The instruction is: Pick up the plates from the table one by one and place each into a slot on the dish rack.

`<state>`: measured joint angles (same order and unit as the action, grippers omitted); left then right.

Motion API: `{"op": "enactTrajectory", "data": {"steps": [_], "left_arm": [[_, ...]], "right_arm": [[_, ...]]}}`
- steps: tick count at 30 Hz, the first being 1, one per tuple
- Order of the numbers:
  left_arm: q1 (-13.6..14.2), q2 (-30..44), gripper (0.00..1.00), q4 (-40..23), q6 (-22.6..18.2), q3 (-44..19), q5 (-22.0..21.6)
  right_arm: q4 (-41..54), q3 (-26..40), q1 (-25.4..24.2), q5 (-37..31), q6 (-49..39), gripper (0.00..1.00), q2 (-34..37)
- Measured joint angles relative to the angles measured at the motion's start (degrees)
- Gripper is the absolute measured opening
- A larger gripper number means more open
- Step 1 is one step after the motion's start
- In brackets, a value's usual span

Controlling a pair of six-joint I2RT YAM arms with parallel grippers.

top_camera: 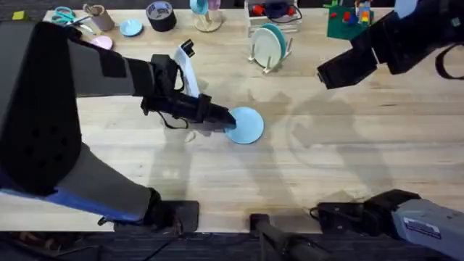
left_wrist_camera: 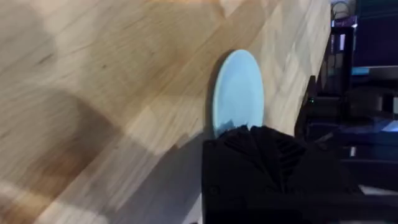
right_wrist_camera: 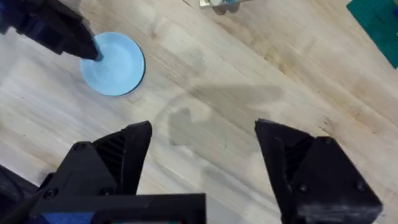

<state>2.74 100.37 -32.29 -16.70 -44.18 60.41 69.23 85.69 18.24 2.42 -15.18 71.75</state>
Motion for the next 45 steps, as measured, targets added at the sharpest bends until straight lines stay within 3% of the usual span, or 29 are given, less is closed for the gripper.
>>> {"op": "enactTrajectory", "data": {"steps": [19, 39, 45], "left_arm": [[0.0, 0.62, 0.041, 0.83, 13.71, 0.0, -3.2], [0.0, 0.62, 0.041, 0.87, 15.25, 0.0, -3.26], [0.0, 0.62, 0.041, 0.87, 15.25, 0.0, -3.26]], "right_arm": [[0.0, 0.0, 0.0, 0.0, 0.0, 0.994, 0.0], [-0.04, -0.17, -0.07, 0.05, 2.48, 0.995, 0.0], [-1.45, -5.2, -1.32, 1.45, 7.66, 0.994, 0.0]]}}
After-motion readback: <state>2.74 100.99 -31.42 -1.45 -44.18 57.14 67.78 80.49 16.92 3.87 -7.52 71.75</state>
